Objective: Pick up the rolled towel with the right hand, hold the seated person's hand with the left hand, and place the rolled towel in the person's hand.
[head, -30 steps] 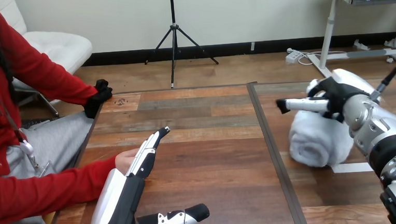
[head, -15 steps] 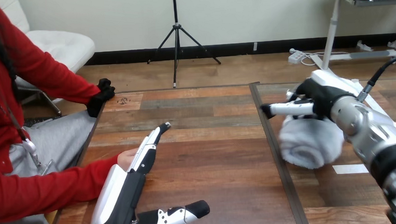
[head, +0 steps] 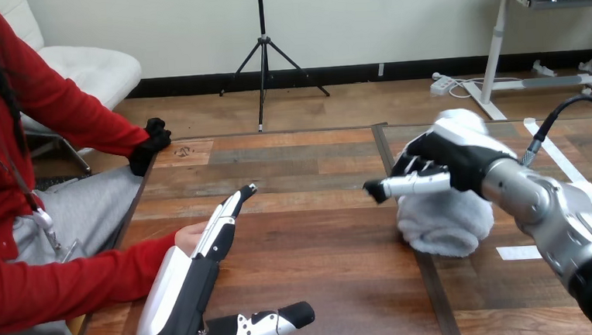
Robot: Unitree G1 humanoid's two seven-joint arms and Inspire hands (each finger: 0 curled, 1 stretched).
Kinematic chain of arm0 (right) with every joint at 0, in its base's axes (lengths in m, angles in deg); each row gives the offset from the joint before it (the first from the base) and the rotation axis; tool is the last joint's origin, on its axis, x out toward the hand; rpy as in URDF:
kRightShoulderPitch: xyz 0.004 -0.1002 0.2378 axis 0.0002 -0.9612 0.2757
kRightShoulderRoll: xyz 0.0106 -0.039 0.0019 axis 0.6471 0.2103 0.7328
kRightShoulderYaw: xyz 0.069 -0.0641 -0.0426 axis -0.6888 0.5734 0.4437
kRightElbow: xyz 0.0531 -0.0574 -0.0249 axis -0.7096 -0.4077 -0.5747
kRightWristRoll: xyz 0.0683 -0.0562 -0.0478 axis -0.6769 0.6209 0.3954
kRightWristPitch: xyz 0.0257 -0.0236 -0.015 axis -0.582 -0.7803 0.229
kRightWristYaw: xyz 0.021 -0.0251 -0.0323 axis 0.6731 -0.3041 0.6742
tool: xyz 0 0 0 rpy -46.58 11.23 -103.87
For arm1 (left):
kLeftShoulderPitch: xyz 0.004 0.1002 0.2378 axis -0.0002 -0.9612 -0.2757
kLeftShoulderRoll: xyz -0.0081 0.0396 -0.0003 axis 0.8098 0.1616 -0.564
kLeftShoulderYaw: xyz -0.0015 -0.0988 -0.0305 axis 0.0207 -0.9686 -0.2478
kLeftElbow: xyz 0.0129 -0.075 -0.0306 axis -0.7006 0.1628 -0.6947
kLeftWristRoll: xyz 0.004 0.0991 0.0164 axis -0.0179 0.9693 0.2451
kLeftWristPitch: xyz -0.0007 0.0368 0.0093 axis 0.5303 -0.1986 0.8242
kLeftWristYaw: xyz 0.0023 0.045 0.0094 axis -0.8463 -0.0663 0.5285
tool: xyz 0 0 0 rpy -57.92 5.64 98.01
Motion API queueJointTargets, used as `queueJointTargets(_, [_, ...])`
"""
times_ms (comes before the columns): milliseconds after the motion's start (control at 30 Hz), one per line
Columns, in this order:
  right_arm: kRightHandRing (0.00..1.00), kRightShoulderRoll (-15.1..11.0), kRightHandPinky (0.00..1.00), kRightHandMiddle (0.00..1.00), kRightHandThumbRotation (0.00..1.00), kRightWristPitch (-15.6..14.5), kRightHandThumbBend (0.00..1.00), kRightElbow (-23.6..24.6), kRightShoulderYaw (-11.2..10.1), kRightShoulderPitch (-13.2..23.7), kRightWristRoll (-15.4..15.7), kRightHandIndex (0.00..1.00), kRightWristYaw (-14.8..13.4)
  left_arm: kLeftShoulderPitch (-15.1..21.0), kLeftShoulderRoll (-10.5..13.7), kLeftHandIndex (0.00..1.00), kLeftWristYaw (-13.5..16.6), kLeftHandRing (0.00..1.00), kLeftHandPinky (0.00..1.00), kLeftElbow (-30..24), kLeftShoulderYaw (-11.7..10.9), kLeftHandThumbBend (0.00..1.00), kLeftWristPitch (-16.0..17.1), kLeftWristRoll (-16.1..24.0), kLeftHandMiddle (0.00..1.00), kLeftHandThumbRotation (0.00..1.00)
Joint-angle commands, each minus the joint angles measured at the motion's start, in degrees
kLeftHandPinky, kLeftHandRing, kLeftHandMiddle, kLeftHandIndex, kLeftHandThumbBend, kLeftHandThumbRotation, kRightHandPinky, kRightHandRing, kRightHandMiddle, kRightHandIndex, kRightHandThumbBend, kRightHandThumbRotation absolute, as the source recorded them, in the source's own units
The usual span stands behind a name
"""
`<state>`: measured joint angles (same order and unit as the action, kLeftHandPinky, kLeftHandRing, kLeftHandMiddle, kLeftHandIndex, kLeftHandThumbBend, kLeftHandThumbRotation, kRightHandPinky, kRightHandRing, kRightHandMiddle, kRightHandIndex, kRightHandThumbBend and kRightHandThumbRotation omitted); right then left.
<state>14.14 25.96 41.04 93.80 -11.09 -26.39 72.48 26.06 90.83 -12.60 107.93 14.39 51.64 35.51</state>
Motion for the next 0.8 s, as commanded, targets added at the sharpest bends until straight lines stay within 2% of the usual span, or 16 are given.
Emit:
queueJointTargets(0, [0.60, -2.9, 0.55, 0.62, 0.71, -1.4, 0.95, 13.2, -1.2, -7.4, -2.7, 0.61, 6.2, 4.2, 0.7, 0.96, 1.2, 0.97, 0.91, -0.8, -1.0, 1.00, 0.7, 0.7, 0.96, 0.61])
queueJointTargets(167, [0.59, -4.7, 0.55, 0.62, 0.71, -1.9, 0.94, 19.7, -2.3, -10.6, -4.0, 0.61, 10.0, 4.3, 0.7, 0.95, 0.8, 0.97, 0.91, -0.8, -1.0, 1.00, 0.8, 0.1, 0.96, 0.61])
queueJointTargets(367, [0.59, -6.5, 0.55, 0.61, 0.70, -2.6, 0.96, 27.0, -3.9, -14.5, -5.6, 0.61, 12.6, 4.3, 0.8, 0.96, 0.3, 0.97, 0.91, -0.9, -0.9, 1.00, 0.9, -0.6, 0.96, 0.60])
queueJointTargets(533, [0.57, -7.5, 0.54, 0.60, 0.68, -3.5, 0.97, 32.1, -4.9, -16.9, -5.5, 0.60, 13.4, 4.6, 0.9, 0.96, 0.7, 0.97, 0.91, -0.5, -1.0, 1.00, 1.5, -0.2, 0.96, 0.60])
queueJointTargets(633, [0.56, -7.6, 0.52, 0.59, 0.66, -3.6, 0.96, 33.9, -5.9, -18.0, -5.8, 0.59, 13.0, 4.6, 0.9, 0.96, -0.8, 0.98, 0.92, -0.2, -0.7, 1.00, 1.4, -2.3, 0.97, 0.59])
queueJointTargets(767, [0.56, -7.5, 0.51, 0.60, 0.63, -5.7, 0.95, 36.1, -6.9, -19.0, -5.4, 0.59, 12.5, 4.8, 0.9, 0.96, -0.7, 0.98, 0.93, -0.2, -0.7, 1.00, 1.6, -2.0, 0.97, 0.59])
